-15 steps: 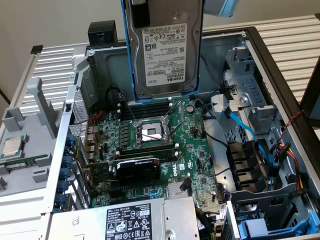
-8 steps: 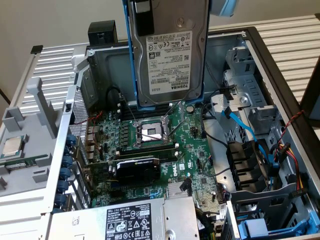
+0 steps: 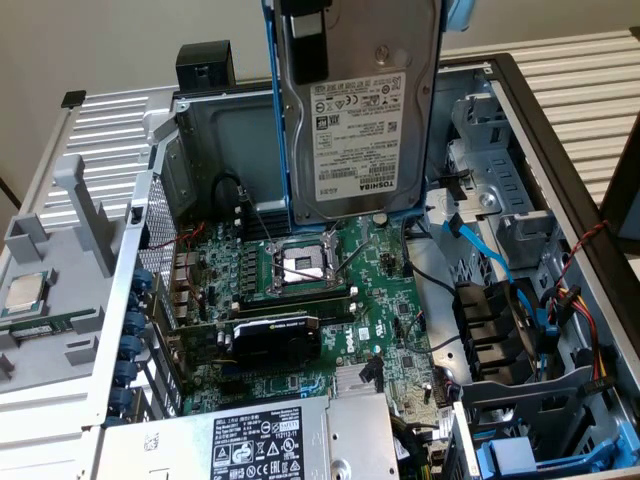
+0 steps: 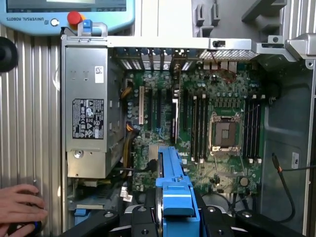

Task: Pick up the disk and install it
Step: 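Pick up the disk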

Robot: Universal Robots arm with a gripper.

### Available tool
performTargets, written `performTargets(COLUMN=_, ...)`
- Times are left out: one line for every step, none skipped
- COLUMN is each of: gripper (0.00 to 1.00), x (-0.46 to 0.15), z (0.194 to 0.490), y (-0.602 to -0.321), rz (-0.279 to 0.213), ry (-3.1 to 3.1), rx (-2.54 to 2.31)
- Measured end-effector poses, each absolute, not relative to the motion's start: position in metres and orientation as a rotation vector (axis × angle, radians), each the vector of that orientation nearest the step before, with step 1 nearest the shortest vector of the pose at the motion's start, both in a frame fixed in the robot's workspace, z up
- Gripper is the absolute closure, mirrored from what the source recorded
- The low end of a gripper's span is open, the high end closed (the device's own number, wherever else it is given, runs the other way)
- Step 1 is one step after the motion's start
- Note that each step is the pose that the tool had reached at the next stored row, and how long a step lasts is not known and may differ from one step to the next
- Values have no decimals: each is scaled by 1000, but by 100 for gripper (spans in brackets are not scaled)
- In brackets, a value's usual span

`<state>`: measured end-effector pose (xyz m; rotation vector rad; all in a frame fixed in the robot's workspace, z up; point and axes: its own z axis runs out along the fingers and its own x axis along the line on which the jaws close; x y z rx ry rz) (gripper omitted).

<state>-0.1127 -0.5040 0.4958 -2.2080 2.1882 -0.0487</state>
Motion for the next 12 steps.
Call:
performTargets(gripper=63, x=-111, z=496, y=-505, rz=-49, ry=2188, rx=-2208)
performTargets(gripper=63, x=-109, z=496, y=-506, rz=-49, ry=2189, rx=-2208)
performTargets(gripper=63, x=-107, z=496, y=-507, rz=-49, ry=2189, rx=-2208)
performTargets(gripper=63, x=-106, z=496, y=-508, rz=-49, ry=2189, rx=-2208)
performTargets(gripper=63, x=-104, z=496, y=-510, rz=-49, ry=2189, rx=-2208)
performTargets(gripper=63, x=-103, z=496, y=-511, rz=-49, ry=2189, rx=-2208)
performTargets(gripper=63, x=-101, z=496, y=-512, rz=-48, ry=2189, rx=-2208)
performTargets(gripper=63, x=-99, z=496, y=-513, rz=-49, ry=2189, rx=-2208)
performTargets(gripper=63, x=-98, z=496, y=-514, rz=-49, ry=2189, rx=-2208)
performTargets(gripper=63, x=-96, z=496, y=-514, rz=-48, ry=2189, rx=-2207)
performTargets(gripper=63, x=-94, z=496, y=-514, rz=-48, ry=2189, rx=-2207)
performTargets(gripper=63, x=-91, z=496, y=-515, rz=-48, ry=2189, rx=-2207)
